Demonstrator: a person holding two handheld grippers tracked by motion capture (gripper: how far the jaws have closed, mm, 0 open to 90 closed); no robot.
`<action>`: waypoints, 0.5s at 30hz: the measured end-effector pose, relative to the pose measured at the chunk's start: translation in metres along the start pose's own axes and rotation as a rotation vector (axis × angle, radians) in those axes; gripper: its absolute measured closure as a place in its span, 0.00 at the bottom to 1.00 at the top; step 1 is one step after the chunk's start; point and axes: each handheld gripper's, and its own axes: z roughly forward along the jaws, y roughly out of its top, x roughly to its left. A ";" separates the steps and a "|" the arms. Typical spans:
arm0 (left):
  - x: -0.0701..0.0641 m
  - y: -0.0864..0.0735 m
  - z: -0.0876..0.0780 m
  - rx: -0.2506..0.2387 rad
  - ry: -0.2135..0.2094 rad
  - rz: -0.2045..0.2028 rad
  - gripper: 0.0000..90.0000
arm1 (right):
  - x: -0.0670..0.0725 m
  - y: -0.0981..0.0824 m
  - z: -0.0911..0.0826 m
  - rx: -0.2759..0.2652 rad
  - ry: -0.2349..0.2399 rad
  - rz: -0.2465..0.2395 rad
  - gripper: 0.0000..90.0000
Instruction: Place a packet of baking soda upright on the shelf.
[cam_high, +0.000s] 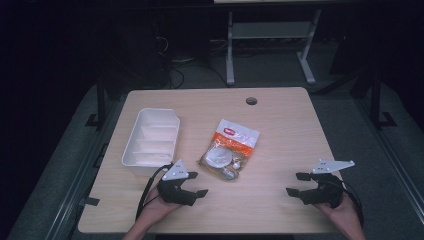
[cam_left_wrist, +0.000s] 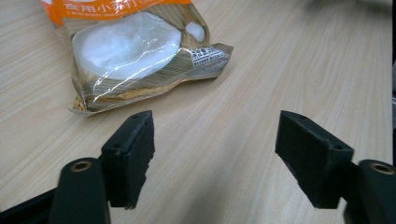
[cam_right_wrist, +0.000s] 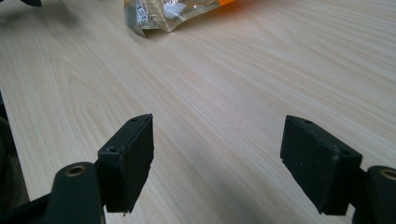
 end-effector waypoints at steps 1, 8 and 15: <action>0.000 0.000 0.000 0.000 0.000 0.000 0.32 | 0.000 0.000 0.000 0.000 0.000 0.000 0.28; 0.004 0.003 -0.001 -0.006 -0.012 -0.060 0.39 | 0.002 0.002 0.002 0.005 0.006 -0.003 0.28; 0.011 0.016 0.003 -0.018 0.019 -0.101 0.53 | 0.003 0.004 0.004 -0.002 0.003 0.005 0.27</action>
